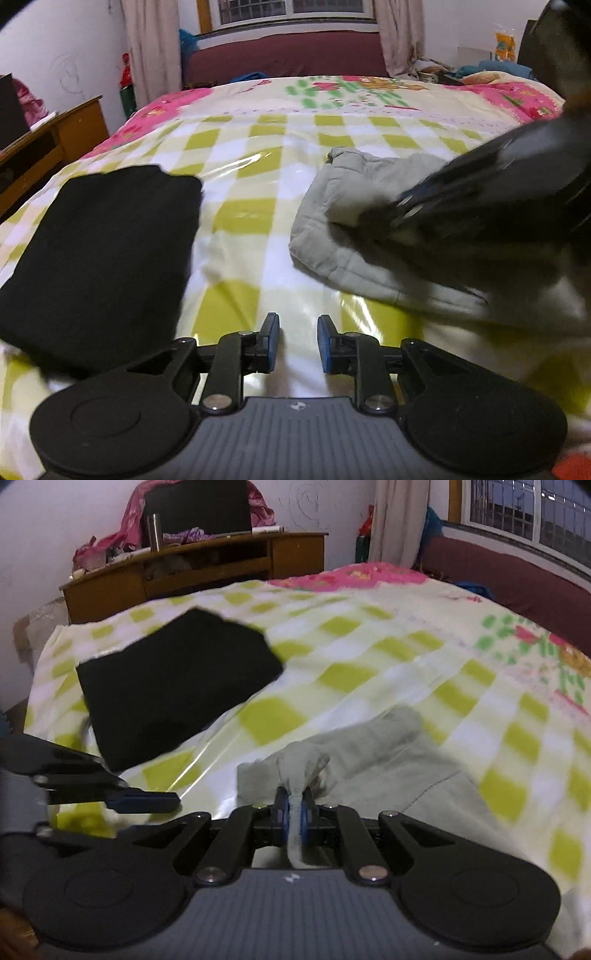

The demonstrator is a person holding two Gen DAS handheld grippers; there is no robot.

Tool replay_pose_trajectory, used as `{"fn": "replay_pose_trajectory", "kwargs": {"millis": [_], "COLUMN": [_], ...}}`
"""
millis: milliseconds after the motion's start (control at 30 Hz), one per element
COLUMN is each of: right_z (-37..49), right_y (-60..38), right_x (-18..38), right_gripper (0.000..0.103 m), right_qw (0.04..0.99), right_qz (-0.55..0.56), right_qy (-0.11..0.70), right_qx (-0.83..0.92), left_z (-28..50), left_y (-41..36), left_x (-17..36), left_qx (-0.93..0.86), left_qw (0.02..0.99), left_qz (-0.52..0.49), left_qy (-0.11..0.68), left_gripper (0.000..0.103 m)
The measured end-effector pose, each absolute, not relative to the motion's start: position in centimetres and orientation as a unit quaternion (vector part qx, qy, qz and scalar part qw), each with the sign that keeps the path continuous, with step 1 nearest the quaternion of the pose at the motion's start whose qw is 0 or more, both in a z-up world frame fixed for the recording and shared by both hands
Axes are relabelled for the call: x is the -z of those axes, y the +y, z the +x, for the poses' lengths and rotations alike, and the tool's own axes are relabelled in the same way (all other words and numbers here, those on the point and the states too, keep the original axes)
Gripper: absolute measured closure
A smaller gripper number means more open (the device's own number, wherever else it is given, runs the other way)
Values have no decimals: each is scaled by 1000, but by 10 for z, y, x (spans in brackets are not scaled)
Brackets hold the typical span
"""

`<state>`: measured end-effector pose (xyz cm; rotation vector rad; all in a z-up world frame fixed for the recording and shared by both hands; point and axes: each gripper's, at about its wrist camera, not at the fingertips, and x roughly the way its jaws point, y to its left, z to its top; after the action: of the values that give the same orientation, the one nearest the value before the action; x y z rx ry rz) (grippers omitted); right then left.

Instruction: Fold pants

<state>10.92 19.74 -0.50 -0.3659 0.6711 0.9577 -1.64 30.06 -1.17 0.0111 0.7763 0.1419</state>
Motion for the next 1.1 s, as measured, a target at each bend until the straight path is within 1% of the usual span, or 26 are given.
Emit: {"fn": "replay_pose_trajectory", "kwargs": {"millis": [100,200,333,433,500,567,667,767,867,933,1000,1100], "right_z": [110,114,108,95,91,87,77,78,90,102,118,145], "right_y": [200,197,209,222,218,207,180,142,98,66,26,-35], "right_x": [5,-8,-9,9,16,12,-3,-16,-20,-19,-17,-22], "right_gripper": [96,96,95,80,59,51,48,47,47,47,47,46], "right_qw": [828,849,844,820,809,803,804,825,852,871,886,910], "right_qz": [-142,-112,-135,-199,-200,-197,-192,-169,-153,-149,-127,-88], "right_qy": [318,296,280,286,301,306,291,293,308,323,347,363], "right_qx": [-439,-423,-438,-454,-463,-472,-482,-453,-394,-337,-278,-181], "left_z": [-32,-40,-41,-42,-46,-50,-54,-52,-35,-14,10,42], "left_y": [304,307,310,311,311,311,309,302,286,270,258,244], "left_x": [10,10,12,15,14,10,-2,-24,-40,-37,-23,17], "left_qx": [-73,-73,-70,-71,-72,-73,-79,-74,-42,-20,-3,3], "left_qw": [925,927,929,928,928,929,933,946,960,961,955,922], "left_qz": [-7,-25,-39,-44,-45,-42,-33,-25,-22,-9,-2,20], "left_qy": [373,367,362,364,363,361,350,313,277,275,297,387], "left_gripper": [61,60,60,59,58,58,57,57,50,48,48,47]}}
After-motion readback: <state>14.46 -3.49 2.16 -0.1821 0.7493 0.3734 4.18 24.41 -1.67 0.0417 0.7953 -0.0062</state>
